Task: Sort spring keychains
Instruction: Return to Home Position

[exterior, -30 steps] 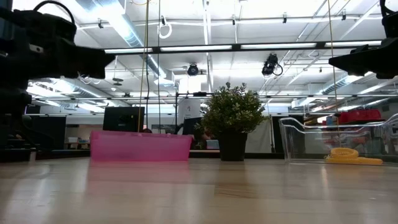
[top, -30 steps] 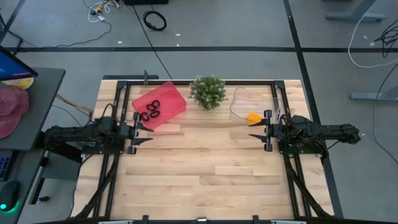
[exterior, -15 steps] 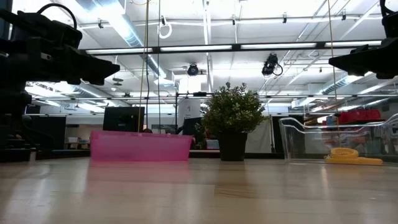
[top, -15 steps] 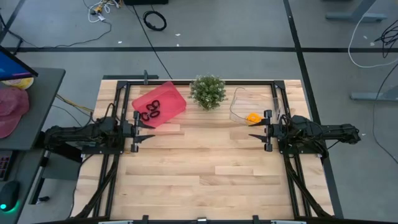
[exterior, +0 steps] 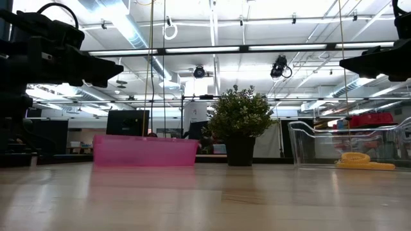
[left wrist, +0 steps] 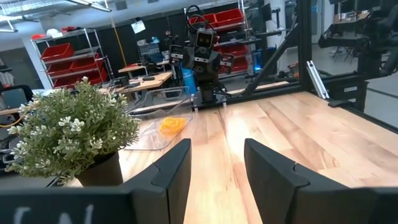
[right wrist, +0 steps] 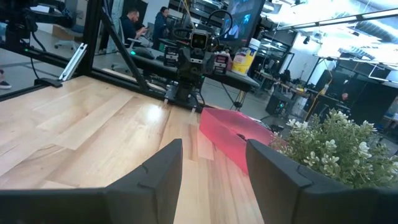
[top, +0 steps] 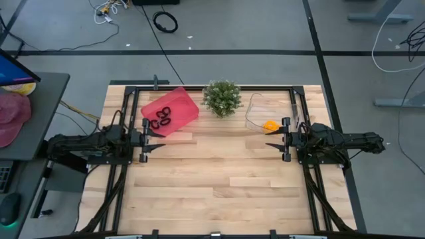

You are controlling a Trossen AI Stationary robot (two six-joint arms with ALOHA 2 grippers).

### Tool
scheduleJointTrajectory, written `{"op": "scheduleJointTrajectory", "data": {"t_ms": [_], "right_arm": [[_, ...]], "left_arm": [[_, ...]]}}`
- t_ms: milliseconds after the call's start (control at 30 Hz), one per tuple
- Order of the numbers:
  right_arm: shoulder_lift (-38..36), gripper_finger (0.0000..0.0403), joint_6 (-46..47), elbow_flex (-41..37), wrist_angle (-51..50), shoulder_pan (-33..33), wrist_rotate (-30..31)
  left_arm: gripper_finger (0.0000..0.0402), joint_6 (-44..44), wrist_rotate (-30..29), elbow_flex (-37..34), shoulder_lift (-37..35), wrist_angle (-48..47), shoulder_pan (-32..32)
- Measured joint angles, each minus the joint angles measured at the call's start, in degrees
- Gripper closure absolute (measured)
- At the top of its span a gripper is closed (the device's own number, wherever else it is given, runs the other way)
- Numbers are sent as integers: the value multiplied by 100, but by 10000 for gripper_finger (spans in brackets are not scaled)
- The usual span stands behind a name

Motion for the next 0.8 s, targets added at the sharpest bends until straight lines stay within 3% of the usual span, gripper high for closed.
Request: {"op": "scheduleJointTrajectory", "data": {"t_ms": [800], "right_arm": [[0, 223, -2, 0, -1, 1, -1]], "left_arm": [[248, 0, -2, -2, 0, 50, 0]]}}
